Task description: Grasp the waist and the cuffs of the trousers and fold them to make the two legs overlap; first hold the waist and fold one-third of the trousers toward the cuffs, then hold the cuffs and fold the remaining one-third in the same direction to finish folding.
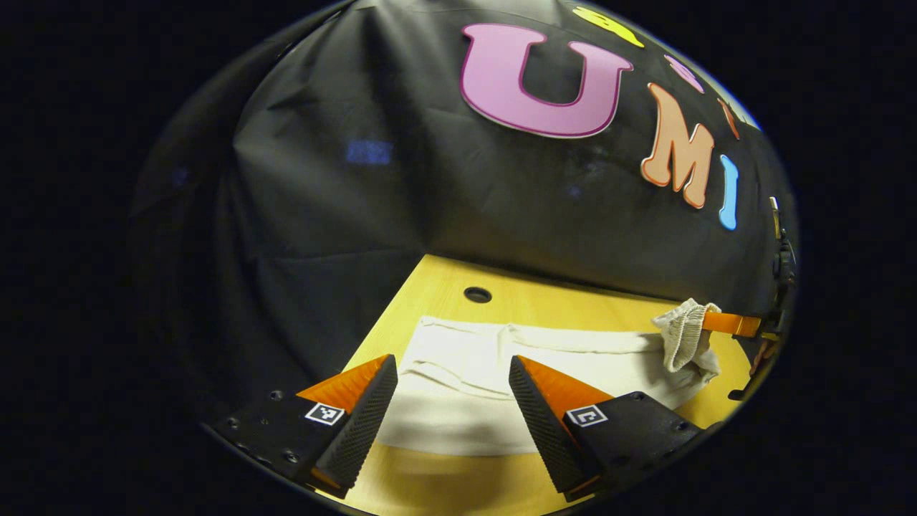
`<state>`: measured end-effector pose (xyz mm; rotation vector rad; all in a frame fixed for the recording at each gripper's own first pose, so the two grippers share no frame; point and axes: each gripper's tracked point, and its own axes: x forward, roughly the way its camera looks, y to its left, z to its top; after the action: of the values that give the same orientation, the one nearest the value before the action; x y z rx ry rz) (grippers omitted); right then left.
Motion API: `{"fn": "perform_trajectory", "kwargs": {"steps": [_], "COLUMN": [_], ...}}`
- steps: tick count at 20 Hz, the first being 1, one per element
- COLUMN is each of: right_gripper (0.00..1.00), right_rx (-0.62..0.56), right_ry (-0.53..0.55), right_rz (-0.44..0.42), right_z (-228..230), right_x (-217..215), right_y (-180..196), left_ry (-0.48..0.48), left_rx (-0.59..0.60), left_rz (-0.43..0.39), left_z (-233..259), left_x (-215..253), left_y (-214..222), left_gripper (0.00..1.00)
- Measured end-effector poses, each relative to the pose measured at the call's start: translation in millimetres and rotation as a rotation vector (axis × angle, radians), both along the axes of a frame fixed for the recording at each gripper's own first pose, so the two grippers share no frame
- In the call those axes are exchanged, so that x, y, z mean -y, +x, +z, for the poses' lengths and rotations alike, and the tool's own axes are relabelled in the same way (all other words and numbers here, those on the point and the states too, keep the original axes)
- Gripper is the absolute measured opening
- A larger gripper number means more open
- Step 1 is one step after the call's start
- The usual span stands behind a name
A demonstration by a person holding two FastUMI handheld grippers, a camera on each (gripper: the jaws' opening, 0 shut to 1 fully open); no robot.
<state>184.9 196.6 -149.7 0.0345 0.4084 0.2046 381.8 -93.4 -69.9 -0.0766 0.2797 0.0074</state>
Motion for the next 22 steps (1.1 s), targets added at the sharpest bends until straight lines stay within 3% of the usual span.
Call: {"fn": "perform_trajectory", "kwargs": {"steps": [5,9,14,16,17,21,22], "right_gripper": [0.27,0.97,0.93,0.97,0.93,0.97,0.94], "right_rx": [-0.066,-0.023,-0.029,-0.020,-0.019,-0.029,-0.033], "right_ry": [-0.020,-0.036,-0.058,-0.071,-0.079,-0.070,-0.061], "right_rz": [0.040,0.027,-0.017,-0.027,-0.031,-0.047,-0.047], "right_z": [-21,-10,-5,-1,-2,-2,-3], "right_x": [-6,-6,18,27,31,38,37], "right_y": [-9,-8,-7,-9,-9,-13,-15], "left_ry": [-0.032,-0.012,-0.014,-0.014,-0.012,0.032,0.054], "left_rx": [-0.079,-0.164,-0.221,-0.237,-0.248,-0.258,-0.269], "left_rz": [0.041,0.059,0.067,0.066,0.062,0.054,0.061], "left_z": [-9,-19,-30,-32,-35,-37,-40], "left_x": [1,4,6,7,6,4,1], "left_y": [8,10,12,11,11,9,8], "left_gripper": [0.96,0.96,0.97,0.97,0.96,0.96,0.96]}}
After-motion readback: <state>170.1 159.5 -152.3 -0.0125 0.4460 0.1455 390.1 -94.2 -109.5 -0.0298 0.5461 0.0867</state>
